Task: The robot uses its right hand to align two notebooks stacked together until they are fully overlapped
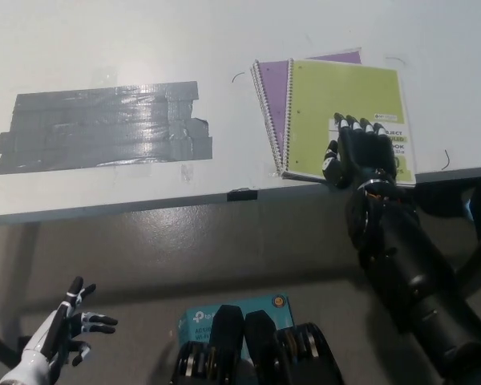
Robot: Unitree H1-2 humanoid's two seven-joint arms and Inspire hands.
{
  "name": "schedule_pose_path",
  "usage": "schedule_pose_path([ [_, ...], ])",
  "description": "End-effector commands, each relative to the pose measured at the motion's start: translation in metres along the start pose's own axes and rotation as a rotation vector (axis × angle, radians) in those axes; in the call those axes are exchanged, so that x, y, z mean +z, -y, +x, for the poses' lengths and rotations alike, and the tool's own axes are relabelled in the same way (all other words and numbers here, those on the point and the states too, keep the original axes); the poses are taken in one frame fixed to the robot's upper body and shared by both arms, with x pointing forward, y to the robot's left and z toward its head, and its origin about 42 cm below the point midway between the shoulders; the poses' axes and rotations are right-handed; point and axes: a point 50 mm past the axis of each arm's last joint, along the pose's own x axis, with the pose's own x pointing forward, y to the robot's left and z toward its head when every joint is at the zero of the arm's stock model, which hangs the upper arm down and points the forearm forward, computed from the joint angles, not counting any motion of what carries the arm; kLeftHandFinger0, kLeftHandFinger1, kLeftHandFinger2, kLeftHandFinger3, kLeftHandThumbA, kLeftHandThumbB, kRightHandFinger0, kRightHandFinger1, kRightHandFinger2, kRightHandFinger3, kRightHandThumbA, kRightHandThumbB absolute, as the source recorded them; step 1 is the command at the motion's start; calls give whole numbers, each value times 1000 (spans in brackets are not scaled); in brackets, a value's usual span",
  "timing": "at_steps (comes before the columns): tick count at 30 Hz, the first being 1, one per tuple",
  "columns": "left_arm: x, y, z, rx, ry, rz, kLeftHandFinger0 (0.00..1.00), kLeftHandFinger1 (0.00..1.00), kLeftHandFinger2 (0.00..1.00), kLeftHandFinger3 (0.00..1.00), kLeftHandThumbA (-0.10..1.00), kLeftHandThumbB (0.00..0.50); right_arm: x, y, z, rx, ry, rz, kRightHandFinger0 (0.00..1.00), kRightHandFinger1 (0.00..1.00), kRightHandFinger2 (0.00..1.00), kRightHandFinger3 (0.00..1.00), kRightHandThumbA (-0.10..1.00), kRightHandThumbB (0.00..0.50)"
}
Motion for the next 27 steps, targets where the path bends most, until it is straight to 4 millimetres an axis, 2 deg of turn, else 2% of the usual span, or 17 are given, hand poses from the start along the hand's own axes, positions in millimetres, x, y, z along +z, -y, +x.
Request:
schedule_pose_path([
  [1, 15, -4, 1, -18, 72, 6, 519, 595, 543, 1000, 1000, 500, -25, -12, 1, 89, -49, -53, 1000, 1000, 1000, 1000, 1000, 380],
  [2, 16, -4, 1, -17, 75, 18, 478, 572, 526, 1000, 1000, 500, -30, -14, 0, 97, -56, -50, 1000, 1000, 1000, 1000, 1000, 362],
  [4, 15, -4, 0, -10, 72, 27, 508, 571, 521, 1000, 1000, 500, -36, -19, -2, 113, -65, -50, 1000, 1000, 1000, 1000, 1000, 347],
  [8, 14, -3, -1, -5, 64, 15, 534, 576, 538, 1000, 1000, 500, -43, -27, -4, 130, -81, 0, 1000, 1000, 1000, 1000, 1000, 359],
  [10, 13, -4, 0, -7, 66, 18, 509, 582, 534, 1000, 1000, 500, -45, -32, -5, 139, -88, 22, 1000, 1000, 1000, 1000, 1000, 348],
  [14, 15, -3, 0, -5, 68, 29, 502, 584, 527, 1000, 1000, 500, -43, -35, -7, 155, -85, 42, 1000, 1000, 1000, 1000, 1000, 352],
  [15, 14, -4, 0, -7, 70, 34, 494, 586, 534, 1000, 1000, 500, -43, -37, -8, 166, -79, 41, 1000, 1000, 1000, 1000, 1000, 376],
  [19, 15, -3, 0, -4, 66, 30, 523, 612, 539, 1000, 1000, 500, -40, -43, -12, 193, -31, 39, 1000, 1000, 1000, 1000, 1000, 393],
  [22, 15, -3, 1, -6, 64, 39, 508, 613, 543, 1000, 1000, 500, -37, -44, -14, 214, -7, 11, 1000, 1000, 1000, 1000, 1000, 393],
  [24, 15, -3, 1, -7, 64, 36, 520, 620, 538, 1000, 1000, 500, -31, -42, -15, 198, 34, -24, 1000, 1000, 1000, 1000, 1000, 366],
  [27, 14, 0, 1, -15, 62, 26, 531, 617, 534, 1000, 1000, 500, -31, -41, -15, 199, 77, -91, 1000, 1000, 1000, 1000, 1000, 385],
])
